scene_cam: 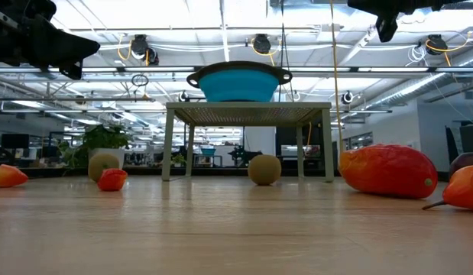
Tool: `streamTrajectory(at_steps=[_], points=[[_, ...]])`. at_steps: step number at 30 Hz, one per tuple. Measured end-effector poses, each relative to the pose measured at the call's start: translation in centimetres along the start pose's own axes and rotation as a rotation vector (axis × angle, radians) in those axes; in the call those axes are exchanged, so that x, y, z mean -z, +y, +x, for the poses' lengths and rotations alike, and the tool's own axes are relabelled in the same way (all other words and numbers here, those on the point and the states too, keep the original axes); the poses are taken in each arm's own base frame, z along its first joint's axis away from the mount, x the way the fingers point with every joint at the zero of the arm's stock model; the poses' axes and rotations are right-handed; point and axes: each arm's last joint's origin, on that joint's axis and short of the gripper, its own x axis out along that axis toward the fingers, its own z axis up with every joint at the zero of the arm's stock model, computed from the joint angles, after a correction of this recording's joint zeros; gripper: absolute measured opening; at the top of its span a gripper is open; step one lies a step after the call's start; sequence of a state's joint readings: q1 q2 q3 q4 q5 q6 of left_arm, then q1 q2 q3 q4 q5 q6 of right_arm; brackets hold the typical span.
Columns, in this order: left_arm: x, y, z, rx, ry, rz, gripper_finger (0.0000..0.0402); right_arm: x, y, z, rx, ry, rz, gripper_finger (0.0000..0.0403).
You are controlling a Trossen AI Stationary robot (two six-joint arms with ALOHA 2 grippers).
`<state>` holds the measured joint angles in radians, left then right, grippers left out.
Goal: Pick & Place Fruit
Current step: Put the kiwi into the colander on the shelf
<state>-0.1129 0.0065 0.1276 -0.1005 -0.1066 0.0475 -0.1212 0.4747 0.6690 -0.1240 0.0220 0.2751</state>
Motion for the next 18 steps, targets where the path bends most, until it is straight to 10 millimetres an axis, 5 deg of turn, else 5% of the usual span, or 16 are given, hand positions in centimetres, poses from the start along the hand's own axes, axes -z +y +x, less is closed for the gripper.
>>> streamTrajectory(at_steps=[18], points=[[-1.0,0.3,-0.1,-0.079,-0.098,-0.014,0.0021,3.8,-1.1,-1.8,-0.025,-0.098,0.014,0.0000]])
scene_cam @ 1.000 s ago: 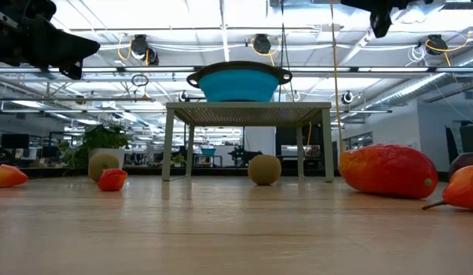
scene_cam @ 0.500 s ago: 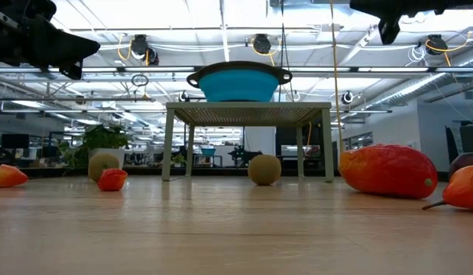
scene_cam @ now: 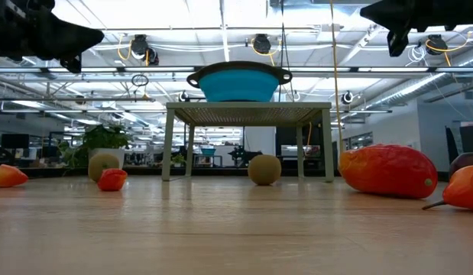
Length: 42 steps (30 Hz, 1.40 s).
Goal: Pick & Place Fruit
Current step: Put the kiwi into the colander on the shelf
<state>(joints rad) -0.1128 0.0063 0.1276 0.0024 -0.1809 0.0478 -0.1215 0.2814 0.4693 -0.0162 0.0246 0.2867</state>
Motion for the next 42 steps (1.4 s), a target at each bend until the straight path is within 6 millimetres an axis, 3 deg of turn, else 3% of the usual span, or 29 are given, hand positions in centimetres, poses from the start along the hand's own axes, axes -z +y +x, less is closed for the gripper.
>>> streamTrajectory(at_steps=[13,21,32,42], points=[[-0.6,0.1,0.0,-0.024,-0.062,-0.037,0.0021,3.6,-1.1,-0.5,-0.004,-0.030,0.050,0.0000],[-0.4,0.0,0.6,-0.026,0.004,-0.032,0.0021,5.1,-1.5,-0.8,-0.007,-0.041,0.069,0.0000],[-2.9,-0.4,3.7,-0.035,0.193,-0.024,0.0021,5.5,-1.7,-0.8,-0.005,-0.040,-0.006,0.0000],[-5.8,-0.9,7.1,-0.060,0.481,-0.117,0.0021,5.5,-1.7,-0.8,-0.002,-0.033,-0.045,0.0000]])
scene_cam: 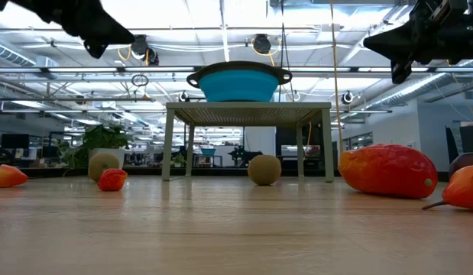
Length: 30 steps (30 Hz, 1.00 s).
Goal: Pick & Place Fruit
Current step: Put the kiwi into the colander on the shelf
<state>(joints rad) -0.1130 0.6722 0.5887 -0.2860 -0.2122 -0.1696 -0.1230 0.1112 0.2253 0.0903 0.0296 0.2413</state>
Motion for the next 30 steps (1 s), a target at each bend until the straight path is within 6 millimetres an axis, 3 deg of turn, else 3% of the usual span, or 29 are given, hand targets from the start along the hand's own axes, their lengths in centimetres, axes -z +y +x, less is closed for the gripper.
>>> streamTrajectory(at_steps=[6,11,23,26,30], points=[[-2.2,-0.6,1.0,-0.015,0.093,-0.015,0.0021,0.2,0.0,0.0,0.005,0.020,0.000,0.0000],[-2.9,-0.8,1.4,-0.036,0.175,-0.066,0.0021,0.2,0.0,0.0,0.002,0.021,0.005,0.0000],[-1.4,-0.8,2.4,-0.246,0.440,-0.578,0.0021,0.2,0.0,0.0,0.001,0.020,0.004,0.0000],[-1.2,-0.8,2.6,-0.274,0.451,-0.628,0.0021,0.2,0.0,0.0,0.001,0.020,0.004,0.0000],[-1.4,-0.8,2.8,-0.257,0.441,-0.570,0.0021,0.2,0.0,0.0,0.001,0.020,0.004,0.0000]])
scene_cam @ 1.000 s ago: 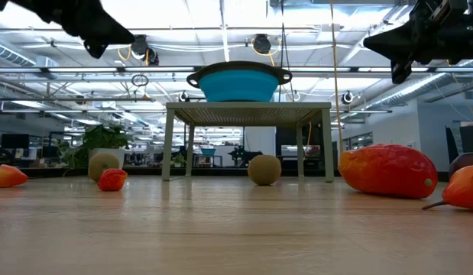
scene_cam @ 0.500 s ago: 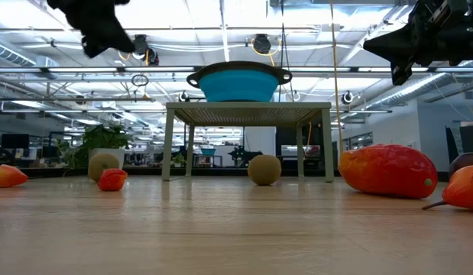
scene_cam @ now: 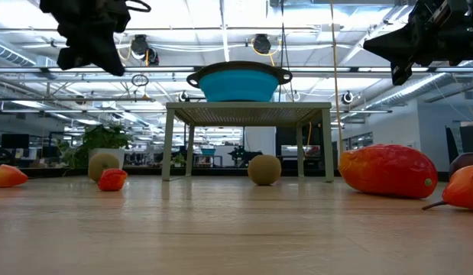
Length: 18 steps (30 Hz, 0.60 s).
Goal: Pick & Place Fruit
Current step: Put the kiwi into the colander on the shelf
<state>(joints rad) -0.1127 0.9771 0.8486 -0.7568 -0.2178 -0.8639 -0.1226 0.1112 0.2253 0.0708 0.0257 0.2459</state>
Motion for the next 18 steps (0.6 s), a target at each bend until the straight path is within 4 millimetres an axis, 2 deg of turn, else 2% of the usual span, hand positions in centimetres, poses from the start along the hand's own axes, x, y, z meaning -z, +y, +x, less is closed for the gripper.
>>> streamTrajectory(at_steps=[7,18], points=[[-0.10,-0.15,-0.05,0.022,-0.007,0.119,0.0021,0.00,0.00,0.00,0.000,0.000,0.000,0.0000],[-0.03,0.12,-0.04,-0.021,-0.017,-0.003,0.0021,0.00,-0.01,0.00,0.003,-0.001,0.000,0.0000]])
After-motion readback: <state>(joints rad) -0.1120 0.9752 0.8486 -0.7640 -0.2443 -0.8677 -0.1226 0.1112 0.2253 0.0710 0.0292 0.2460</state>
